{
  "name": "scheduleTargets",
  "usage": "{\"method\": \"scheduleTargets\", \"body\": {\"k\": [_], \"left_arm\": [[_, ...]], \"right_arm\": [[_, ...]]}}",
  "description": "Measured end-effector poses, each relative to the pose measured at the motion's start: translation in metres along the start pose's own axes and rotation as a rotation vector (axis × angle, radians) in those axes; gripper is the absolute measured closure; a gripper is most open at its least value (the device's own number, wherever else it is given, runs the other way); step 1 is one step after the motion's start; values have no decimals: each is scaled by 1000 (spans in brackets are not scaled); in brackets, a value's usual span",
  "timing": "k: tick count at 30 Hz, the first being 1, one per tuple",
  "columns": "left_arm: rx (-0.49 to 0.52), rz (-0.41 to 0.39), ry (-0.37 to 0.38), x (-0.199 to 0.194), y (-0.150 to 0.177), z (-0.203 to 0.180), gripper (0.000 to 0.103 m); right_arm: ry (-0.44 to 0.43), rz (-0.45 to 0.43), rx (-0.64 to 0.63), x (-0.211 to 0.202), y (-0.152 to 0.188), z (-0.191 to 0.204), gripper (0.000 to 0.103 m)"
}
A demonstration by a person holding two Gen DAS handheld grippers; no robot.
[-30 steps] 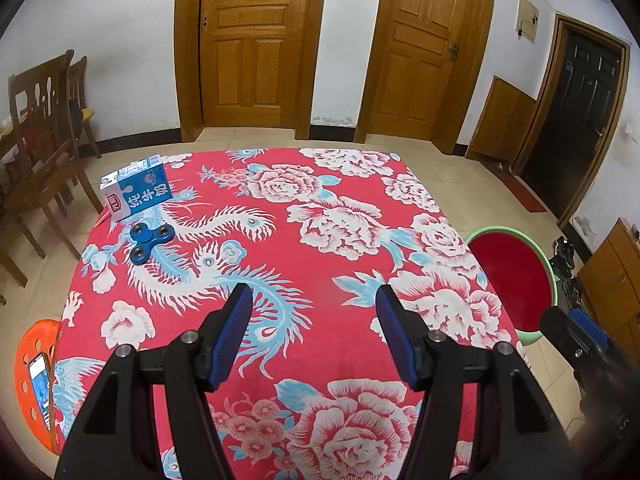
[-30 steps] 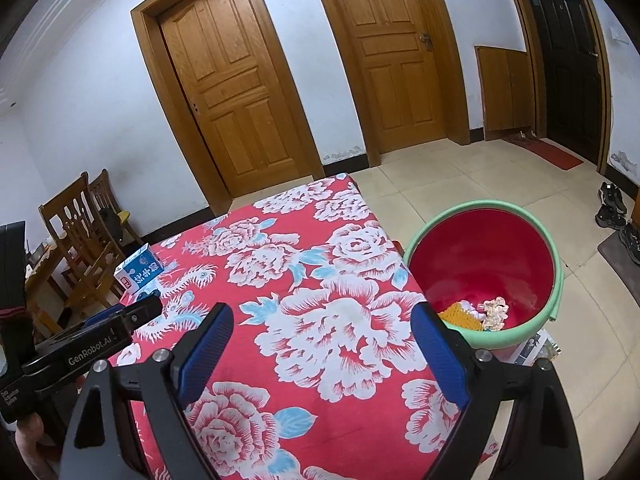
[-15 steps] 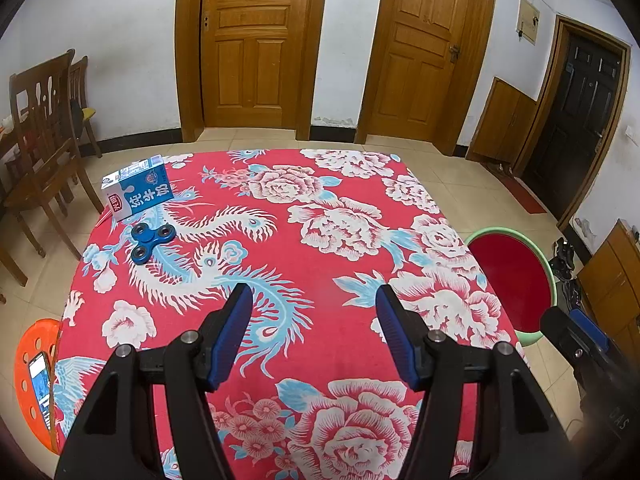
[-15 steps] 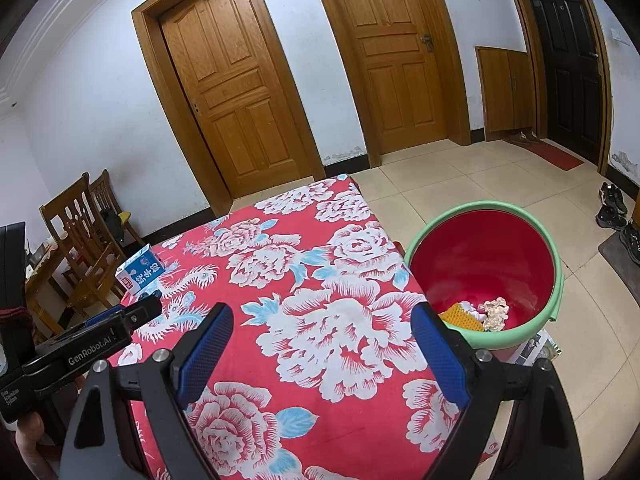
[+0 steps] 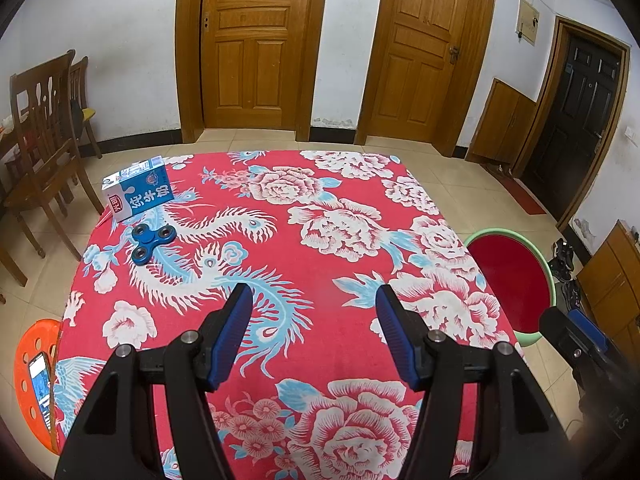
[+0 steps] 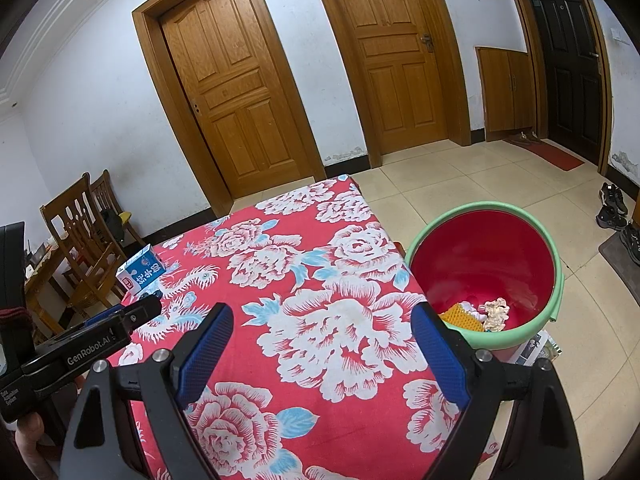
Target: Collect trash
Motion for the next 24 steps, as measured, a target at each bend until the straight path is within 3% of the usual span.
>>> {"method": "scheduleTargets", "body": {"k": [24], "left_arm": [[-1,-3,-2,-2,-2,1,39]], "right_arm": [[0,-2,0,0,0,0,11]]}}
Point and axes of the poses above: each gripper's, at about its wrist camera, not at the fingertips, and x roughly the way its jaws point, z to its left, y to its underside, the point moved 10 cm from there along x, roughly the way its jaws point, and after that the axes turned 7 degrees about x, right-handed, at the moved point
